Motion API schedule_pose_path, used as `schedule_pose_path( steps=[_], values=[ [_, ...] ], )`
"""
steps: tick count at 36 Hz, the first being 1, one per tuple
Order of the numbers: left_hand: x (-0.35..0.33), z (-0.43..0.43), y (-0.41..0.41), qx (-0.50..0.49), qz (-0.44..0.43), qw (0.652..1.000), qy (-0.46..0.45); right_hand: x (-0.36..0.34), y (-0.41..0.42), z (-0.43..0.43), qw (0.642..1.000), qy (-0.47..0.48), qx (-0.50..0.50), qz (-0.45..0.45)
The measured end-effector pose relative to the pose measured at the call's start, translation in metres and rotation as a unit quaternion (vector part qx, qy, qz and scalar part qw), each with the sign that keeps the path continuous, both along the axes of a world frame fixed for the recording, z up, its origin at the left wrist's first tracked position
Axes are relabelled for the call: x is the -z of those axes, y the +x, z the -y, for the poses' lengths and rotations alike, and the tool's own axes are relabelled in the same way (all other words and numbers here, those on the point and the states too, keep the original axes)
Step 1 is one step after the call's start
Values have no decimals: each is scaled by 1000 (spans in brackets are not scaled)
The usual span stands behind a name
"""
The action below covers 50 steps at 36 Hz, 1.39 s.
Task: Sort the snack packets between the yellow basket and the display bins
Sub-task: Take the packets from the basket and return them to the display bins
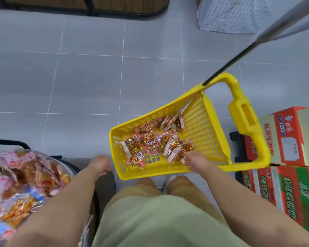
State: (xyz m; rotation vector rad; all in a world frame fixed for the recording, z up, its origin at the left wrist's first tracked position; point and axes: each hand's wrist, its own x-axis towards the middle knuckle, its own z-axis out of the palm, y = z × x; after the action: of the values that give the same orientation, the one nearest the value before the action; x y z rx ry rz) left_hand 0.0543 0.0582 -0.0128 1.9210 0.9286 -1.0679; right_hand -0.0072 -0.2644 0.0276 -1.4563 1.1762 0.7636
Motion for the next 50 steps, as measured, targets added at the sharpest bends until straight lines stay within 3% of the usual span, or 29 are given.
schedule_pose_path(
  steps=[5, 13, 17, 21, 29, 33, 40, 42, 45, 47, 50],
  values=[
    [21, 5, 41, 38, 43, 998, 37, 26, 50, -14, 1000, 1, -31, 1],
    [81, 22, 44, -10, 53, 999, 5, 114, 94, -49, 992, 17, -108, -58],
    [111, 27, 34, -76, 89, 991, 57, 154, 100, -71, 976, 23, -207, -57],
    [126, 30, 30, -72, 130, 983, 111, 192, 112, -95, 943, -11, -330, -42],
    [134, 30, 28, -86, 157, 975, 128, 235, 121, -126, 956, 42, -289, -19],
    [134, 30, 28, -87, 163, 974, 128, 246, 118, -136, 939, 29, -343, -23],
    [122, 34, 32, -117, 158, 975, 107, 214, 107, -115, 947, 25, -319, 31],
    [114, 35, 31, -114, 187, 970, 102, 194, 105, -101, 956, 36, -287, 54],
    [99, 42, 22, -1, 304, 937, 173, 161, 103, -76, 966, 83, -240, 56],
    [87, 54, 15, 48, 358, 923, 131, 145, 99, -61, 964, 124, -229, 45],
    [71, 78, 10, -34, 277, 954, -107, 133, 92, -49, 960, 182, -209, 27]
  ],
)
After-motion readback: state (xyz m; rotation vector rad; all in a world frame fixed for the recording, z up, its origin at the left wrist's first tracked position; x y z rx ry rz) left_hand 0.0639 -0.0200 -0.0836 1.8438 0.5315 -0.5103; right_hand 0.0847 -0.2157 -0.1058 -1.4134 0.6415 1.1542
